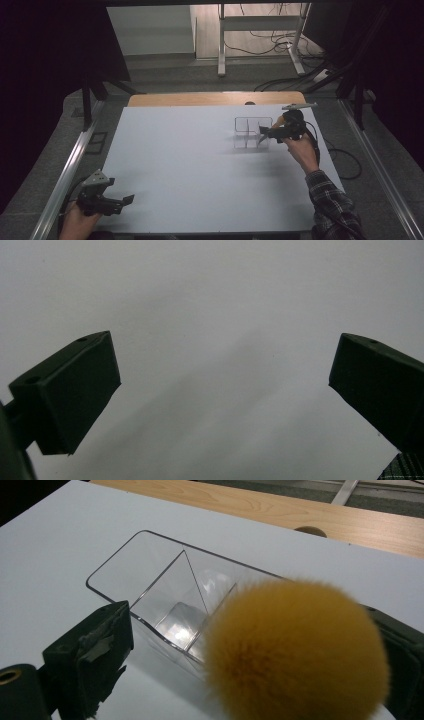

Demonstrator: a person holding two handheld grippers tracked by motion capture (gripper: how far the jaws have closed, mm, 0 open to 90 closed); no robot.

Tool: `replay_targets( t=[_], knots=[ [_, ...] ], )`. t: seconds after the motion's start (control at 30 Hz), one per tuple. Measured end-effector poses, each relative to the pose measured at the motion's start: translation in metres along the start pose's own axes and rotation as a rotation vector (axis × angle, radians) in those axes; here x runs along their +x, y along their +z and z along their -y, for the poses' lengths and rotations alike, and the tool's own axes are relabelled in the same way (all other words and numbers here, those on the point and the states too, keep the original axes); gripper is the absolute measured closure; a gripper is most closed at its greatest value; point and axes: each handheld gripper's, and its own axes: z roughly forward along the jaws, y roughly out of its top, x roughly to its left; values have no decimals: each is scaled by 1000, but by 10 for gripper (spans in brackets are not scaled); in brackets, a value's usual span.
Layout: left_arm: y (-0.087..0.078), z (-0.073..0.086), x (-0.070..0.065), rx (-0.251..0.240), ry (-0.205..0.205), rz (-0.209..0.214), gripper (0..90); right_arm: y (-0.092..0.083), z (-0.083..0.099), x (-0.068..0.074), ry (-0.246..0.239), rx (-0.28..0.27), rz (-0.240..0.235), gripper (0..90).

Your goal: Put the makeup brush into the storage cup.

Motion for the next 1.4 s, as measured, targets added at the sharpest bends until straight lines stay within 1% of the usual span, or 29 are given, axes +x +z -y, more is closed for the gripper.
replay_targets(
  t=[0.37, 0.43, 0.5, 0.6, 0.8, 0.93, 1.17, 1.4],
  knots=[
    [0, 0, 0, 0, -2, -2, 4, -3, 4, 1, 2, 21, -4, 21],
    [-1, -1, 0, -5, 2, -14, 4, -4, 5, 1, 0, 26, -6, 20],
    [-2, -1, 1, -14, -6, -9, 4, -5, 5, 1, 0, 32, -5, 18],
    [-2, 0, 1, -4, -8, -9, 4, -5, 7, 1, 1, 37, -5, 6],
    [-2, 0, 1, -4, -9, -7, 3, -8, 10, 2, 0, 51, -3, 0],
    [-2, -1, 0, -5, -10, -5, 3, -11, 12, 4, 0, 50, -6, 0],
    [-2, -1, 0, -7, -7, -9, 3, -17, 14, 8, -16, 39, 3, 0],
    [-3, -1, 0, -11, 2, -22, 5, -20, 20, 8, -17, 50, 9, 0]
  ],
)
